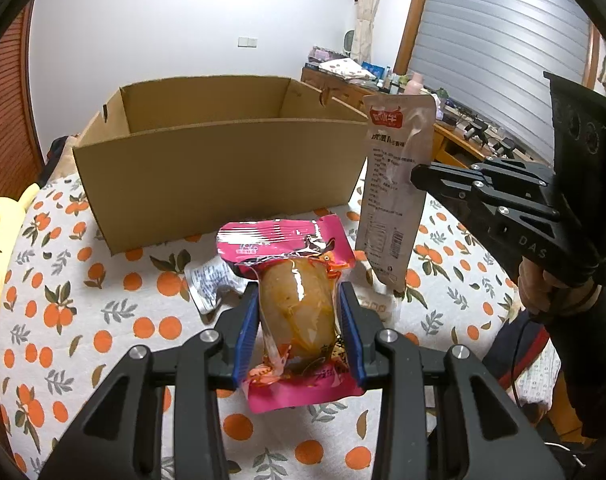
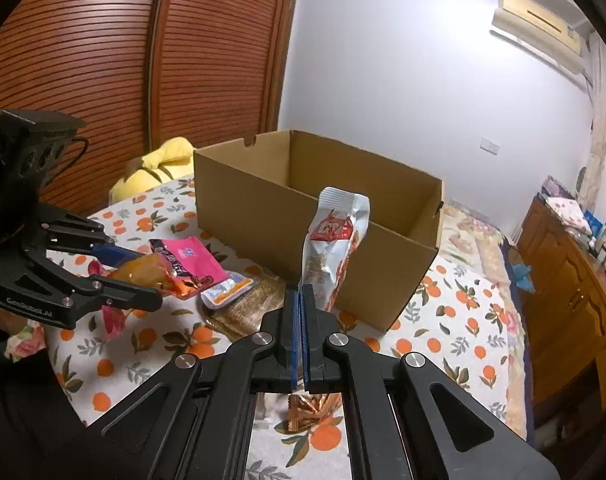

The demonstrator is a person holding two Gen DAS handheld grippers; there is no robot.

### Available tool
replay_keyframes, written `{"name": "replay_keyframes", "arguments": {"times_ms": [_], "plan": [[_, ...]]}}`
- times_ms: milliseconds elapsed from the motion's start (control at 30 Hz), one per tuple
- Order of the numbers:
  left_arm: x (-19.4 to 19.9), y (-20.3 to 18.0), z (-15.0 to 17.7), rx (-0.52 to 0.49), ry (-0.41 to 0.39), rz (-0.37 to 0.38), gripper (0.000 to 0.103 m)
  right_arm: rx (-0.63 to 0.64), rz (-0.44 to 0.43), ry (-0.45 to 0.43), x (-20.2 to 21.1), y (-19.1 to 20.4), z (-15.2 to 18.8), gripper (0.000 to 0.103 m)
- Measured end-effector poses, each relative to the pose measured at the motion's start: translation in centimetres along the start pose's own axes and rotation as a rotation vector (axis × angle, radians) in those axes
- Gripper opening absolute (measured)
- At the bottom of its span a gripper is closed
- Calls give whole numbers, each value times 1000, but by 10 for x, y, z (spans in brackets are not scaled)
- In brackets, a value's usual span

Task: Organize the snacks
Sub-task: 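Lift the egg with the left gripper while the right gripper carries the white packet toward the box, then release the egg into the box with the left gripper while the right gripper drops its packet in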

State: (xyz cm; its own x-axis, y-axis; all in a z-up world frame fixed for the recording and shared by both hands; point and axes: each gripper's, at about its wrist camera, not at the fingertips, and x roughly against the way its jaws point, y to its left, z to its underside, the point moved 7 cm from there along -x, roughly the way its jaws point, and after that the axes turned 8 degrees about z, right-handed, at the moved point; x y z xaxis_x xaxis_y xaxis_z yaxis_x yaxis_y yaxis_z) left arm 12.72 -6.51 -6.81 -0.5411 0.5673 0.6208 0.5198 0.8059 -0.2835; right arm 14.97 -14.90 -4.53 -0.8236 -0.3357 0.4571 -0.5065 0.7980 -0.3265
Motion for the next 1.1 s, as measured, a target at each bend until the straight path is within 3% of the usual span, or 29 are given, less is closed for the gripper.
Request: {"name": "replay_keyframes", "arguments": {"times_ms": [300, 700, 933, 1100], "plan": [[22, -3, -39, -46, -71, -7, 36, 33, 23, -58, 16, -4, -30, 0], [43, 19, -113, -93, -155, -54, 36, 61, 46, -167, 23, -23, -99, 0], [24, 49, -146, -88, -155, -85, 36, 93, 48, -200, 4, -34, -135, 0], [-4, 71, -154, -75, -127, -97, 37, 99, 42, -185, -22, -43, -142, 0]]}}
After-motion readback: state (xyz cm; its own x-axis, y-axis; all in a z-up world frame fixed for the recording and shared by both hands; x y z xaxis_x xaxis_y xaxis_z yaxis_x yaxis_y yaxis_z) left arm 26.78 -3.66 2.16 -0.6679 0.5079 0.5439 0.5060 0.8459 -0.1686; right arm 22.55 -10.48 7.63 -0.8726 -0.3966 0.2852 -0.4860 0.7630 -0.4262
